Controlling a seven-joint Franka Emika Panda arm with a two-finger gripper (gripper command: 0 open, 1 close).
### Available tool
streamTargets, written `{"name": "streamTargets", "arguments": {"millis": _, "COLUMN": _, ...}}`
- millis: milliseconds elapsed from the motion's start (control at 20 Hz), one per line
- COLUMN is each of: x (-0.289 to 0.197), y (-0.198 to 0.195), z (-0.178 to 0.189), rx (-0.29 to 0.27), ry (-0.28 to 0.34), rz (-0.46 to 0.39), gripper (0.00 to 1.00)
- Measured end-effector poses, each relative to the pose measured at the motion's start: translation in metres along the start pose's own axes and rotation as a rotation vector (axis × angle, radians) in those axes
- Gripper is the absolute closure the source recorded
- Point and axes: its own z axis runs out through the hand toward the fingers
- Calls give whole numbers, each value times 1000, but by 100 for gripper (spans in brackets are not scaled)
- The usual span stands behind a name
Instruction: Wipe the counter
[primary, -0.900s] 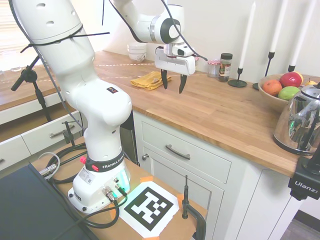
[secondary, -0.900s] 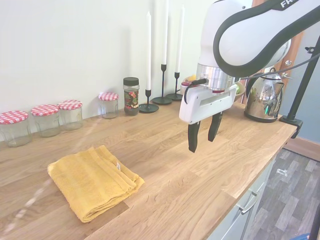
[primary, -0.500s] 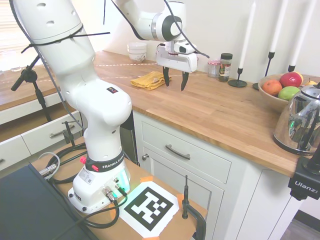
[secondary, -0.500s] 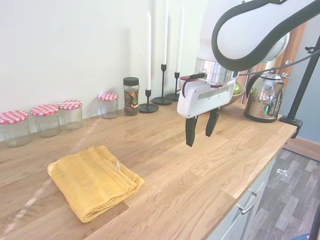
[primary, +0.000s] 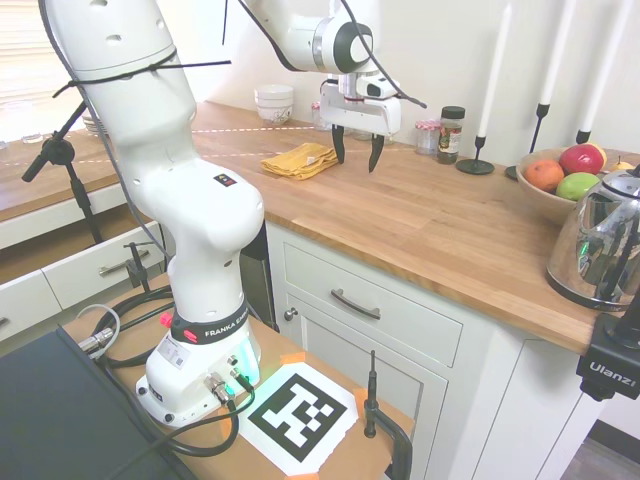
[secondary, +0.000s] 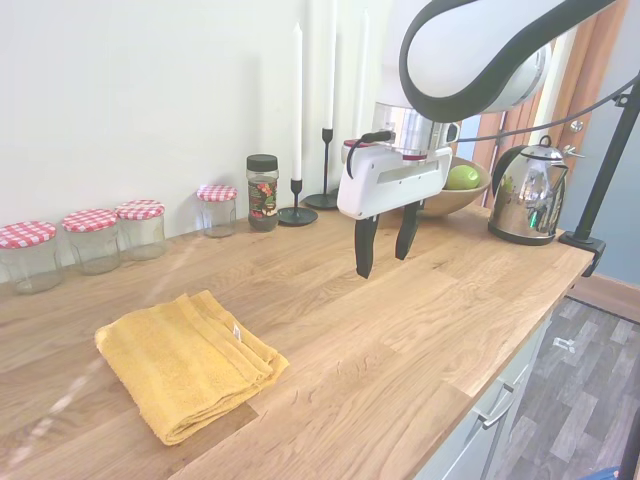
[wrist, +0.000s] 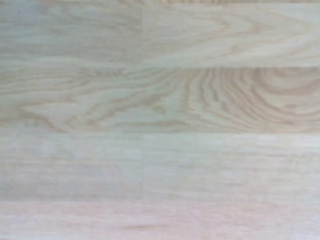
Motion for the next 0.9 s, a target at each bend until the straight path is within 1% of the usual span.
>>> {"name": "streamTargets", "arguments": {"millis": 150, "x": -3, "y": -12, "z": -1, "rx": 1, "ry": 3, "rz": -24, "gripper": 0}}
{"name": "streamTargets", "arguments": {"millis": 300, "x": -17, "y": -35, "z": 0, "rx": -4, "ry": 7, "rz": -65, "gripper": 0}}
{"name": "streamTargets", "arguments": {"millis": 700, "x": -51, "y": -118, "z": 3, "rx": -21, "ry": 20, "rz": -166, "gripper": 0}}
{"name": "streamTargets", "arguments": {"millis": 900, "x": -66, "y": -167, "z": 3, "rx": -32, "ry": 20, "rz": -216, "gripper": 0}}
